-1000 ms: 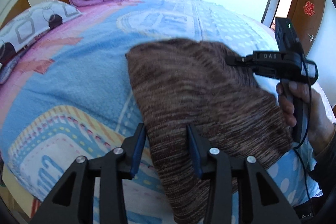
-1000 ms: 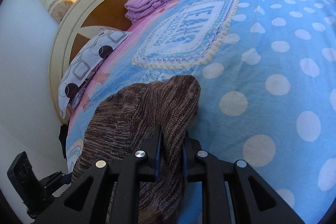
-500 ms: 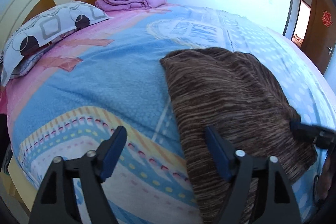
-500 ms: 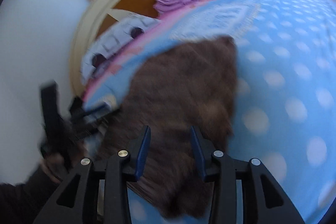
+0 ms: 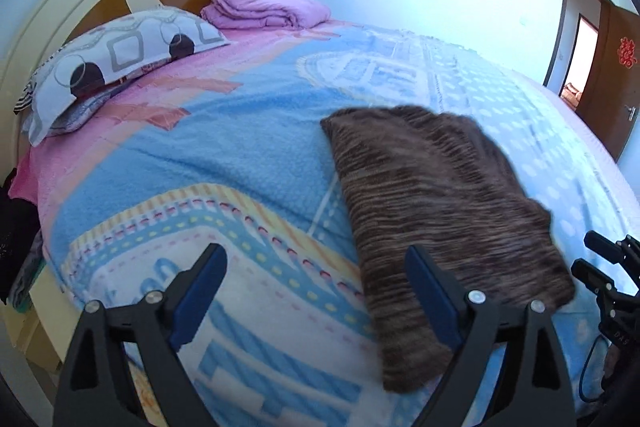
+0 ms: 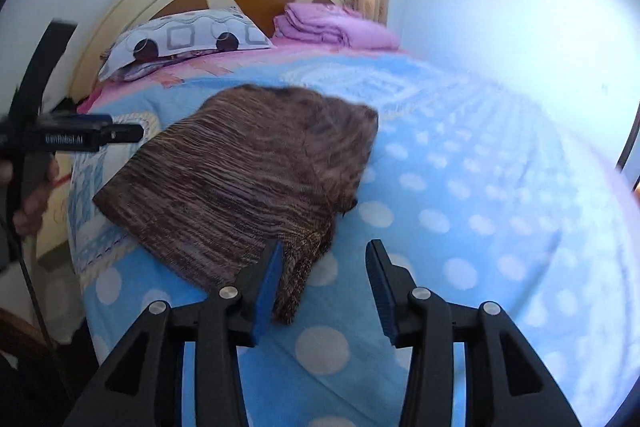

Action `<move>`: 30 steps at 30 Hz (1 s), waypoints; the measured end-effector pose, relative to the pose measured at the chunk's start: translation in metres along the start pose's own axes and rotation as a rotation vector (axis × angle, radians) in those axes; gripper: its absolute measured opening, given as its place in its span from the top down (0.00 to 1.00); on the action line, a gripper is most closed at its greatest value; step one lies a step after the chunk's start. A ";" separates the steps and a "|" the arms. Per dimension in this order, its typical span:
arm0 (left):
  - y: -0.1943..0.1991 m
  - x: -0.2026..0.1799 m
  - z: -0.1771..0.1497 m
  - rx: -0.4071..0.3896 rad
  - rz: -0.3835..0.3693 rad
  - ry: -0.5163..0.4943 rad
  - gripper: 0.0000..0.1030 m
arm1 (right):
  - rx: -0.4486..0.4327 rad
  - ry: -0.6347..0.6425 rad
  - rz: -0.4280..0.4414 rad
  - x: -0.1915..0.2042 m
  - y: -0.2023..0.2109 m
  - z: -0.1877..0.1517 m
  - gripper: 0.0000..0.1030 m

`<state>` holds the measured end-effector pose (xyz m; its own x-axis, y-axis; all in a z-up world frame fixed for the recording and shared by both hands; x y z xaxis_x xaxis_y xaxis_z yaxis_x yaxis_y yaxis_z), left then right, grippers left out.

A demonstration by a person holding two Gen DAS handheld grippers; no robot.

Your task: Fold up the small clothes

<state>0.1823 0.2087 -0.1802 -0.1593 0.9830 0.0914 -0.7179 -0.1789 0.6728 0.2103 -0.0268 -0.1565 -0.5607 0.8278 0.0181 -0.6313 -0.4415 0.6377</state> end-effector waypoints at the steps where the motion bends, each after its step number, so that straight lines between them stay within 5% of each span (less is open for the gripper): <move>1: 0.010 -0.001 0.006 -0.023 -0.001 -0.004 0.09 | -0.012 -0.002 -0.001 0.001 0.008 0.004 0.57; 3: 0.023 -0.003 0.014 -0.057 -0.001 -0.007 0.09 | -0.044 -0.047 0.037 0.002 0.026 0.015 0.56; 7: 0.049 -0.010 0.032 -0.121 -0.004 -0.025 0.06 | -0.119 -0.180 0.113 0.004 0.058 0.038 0.38; 30: 0.064 -0.028 0.037 -0.144 -0.018 -0.059 0.06 | -0.210 -0.274 0.123 0.008 0.095 0.047 0.32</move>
<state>0.1657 0.1715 -0.1122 -0.1083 0.9861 0.1259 -0.8108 -0.1609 0.5628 0.1711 -0.0459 -0.0602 -0.4927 0.8136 0.3087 -0.6804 -0.5813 0.4462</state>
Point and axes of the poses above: each gripper's, at about its wrist camera, not at the fingertips, and y roughly against the way its jaws point, x to its left, z to its top, the point moved 8 cm from there along -y, roughly the way its jaws point, and after that the axes turned 12 degrees about -y, right-handed, at the moved point
